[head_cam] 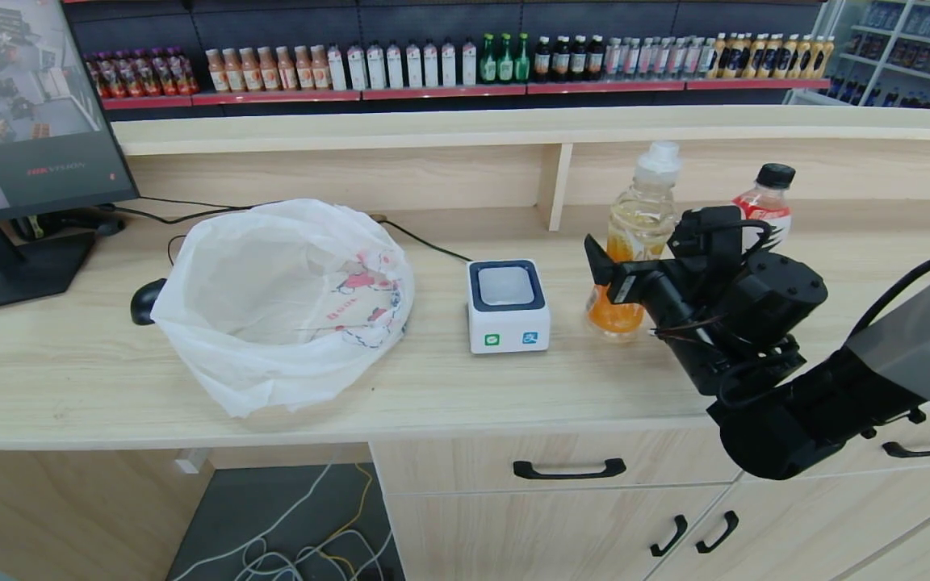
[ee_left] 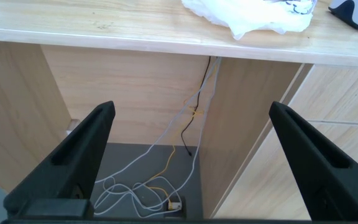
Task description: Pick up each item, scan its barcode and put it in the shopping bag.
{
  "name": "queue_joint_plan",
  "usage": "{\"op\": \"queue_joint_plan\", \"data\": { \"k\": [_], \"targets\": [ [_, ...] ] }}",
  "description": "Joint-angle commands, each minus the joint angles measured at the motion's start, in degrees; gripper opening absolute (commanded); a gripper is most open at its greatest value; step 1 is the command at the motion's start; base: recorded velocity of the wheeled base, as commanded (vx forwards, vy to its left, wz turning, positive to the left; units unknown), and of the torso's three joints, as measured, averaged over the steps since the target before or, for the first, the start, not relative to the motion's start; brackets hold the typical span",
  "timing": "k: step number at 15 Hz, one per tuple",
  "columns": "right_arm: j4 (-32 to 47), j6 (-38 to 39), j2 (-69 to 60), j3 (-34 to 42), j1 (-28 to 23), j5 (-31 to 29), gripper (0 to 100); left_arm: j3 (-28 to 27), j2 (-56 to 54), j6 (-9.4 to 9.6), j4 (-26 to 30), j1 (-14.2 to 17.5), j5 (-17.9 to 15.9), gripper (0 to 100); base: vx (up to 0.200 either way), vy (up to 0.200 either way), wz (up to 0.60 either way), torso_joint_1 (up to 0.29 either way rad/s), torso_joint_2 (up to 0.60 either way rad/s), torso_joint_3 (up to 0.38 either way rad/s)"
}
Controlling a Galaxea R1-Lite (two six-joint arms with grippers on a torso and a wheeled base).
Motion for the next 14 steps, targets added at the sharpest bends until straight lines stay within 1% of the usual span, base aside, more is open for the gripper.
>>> {"op": "queue_joint_plan", "data": {
  "k": [1,6,7,14],
  "targets": [
    [0.0,-0.1,0.1,-0.3,0.0,0.0,100,0.0,0.0,-0.04,0.0,0.0,0.0,100,0.000,0.000,0.00,0.000,0.00,0.000],
    [0.0,0.0,0.7,-1.1,0.0,-0.1,100,0.0,0.0,-0.04,0.0,0.0,0.0,100,0.000,0.000,0.00,0.000,0.00,0.000],
    [0.0,-0.1,0.6,-1.1,0.0,-0.1,0,0.0,0.0,-0.04,0.0,0.0,0.0,100,0.000,0.000,0.00,0.000,0.00,0.000],
    [0.0,0.0,-0.4,-0.5,0.0,-0.1,0,0.0,0.0,-0.04,0.0,0.0,0.0,100,0.000,0.000,0.00,0.000,0.00,0.000]
  ]
}}
